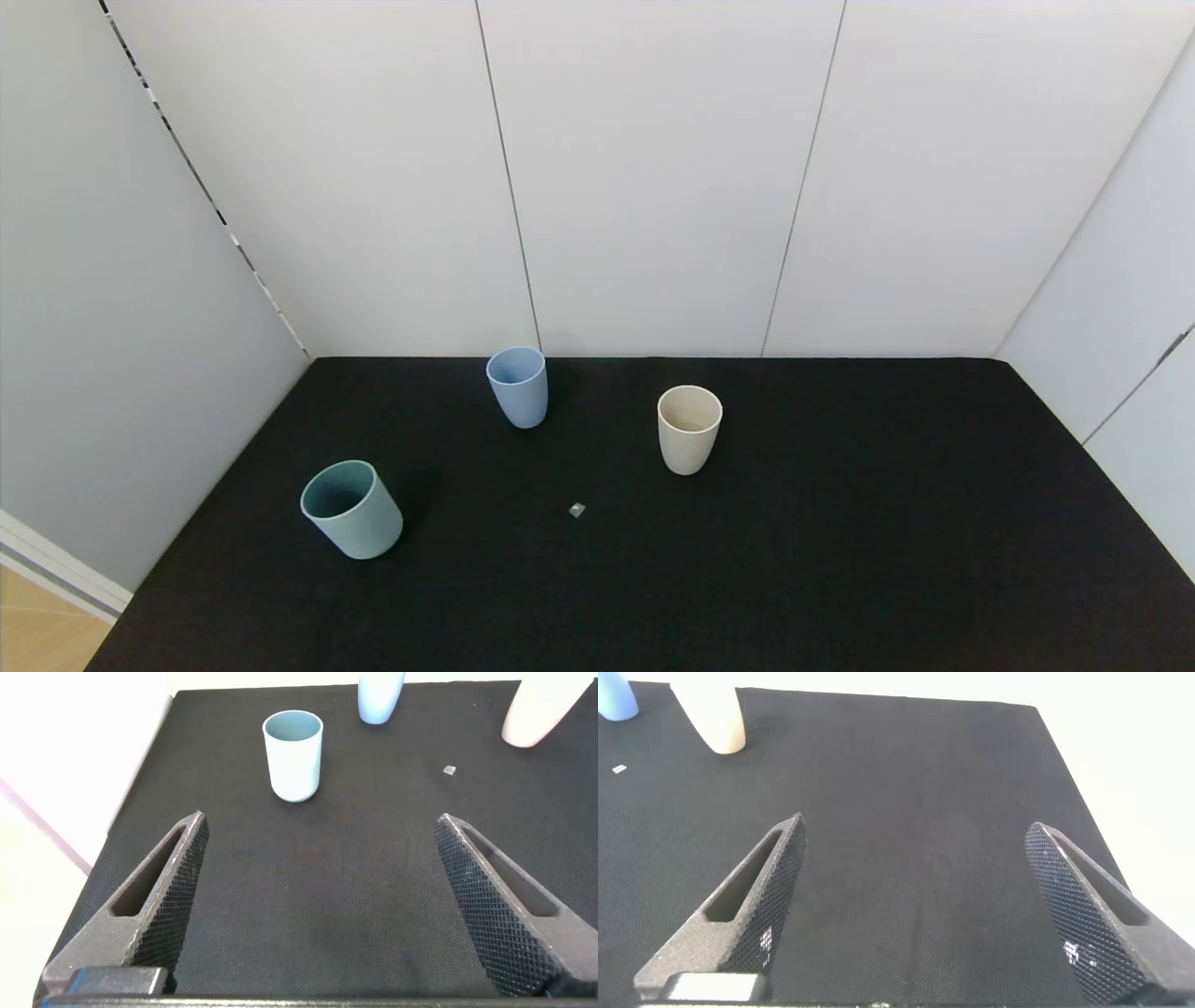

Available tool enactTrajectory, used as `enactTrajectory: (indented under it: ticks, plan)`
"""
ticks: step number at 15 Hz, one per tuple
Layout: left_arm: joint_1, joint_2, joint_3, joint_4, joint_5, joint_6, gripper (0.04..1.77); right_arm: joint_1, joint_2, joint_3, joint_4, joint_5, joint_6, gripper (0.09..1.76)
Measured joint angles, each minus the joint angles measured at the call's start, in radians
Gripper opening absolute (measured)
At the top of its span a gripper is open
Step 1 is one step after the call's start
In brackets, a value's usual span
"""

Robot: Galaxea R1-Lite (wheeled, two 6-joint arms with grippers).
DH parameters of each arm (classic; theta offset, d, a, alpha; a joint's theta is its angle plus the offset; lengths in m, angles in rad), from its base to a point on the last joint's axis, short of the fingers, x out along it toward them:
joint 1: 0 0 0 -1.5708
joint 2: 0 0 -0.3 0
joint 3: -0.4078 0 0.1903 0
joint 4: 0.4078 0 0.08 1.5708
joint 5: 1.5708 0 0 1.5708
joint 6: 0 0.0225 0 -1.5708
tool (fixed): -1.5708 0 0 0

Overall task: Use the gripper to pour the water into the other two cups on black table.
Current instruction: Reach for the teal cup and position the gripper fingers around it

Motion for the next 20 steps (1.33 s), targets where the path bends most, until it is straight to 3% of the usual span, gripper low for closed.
enactTrajectory:
  ticks: [17, 20]
  plan:
    - [0.0, 0.0, -0.007, -0.008, -0.009, 0.022, 1.72, 0.0, 0.0, 0.0, 0.0, 0.0, 0.0, 1.71]
    - [0.0, 0.011, -0.107, 0.047, -0.036, 0.016, 1.72, 0.0, 0.0, 0.0, 0.0, 0.0, 0.0, 1.71]
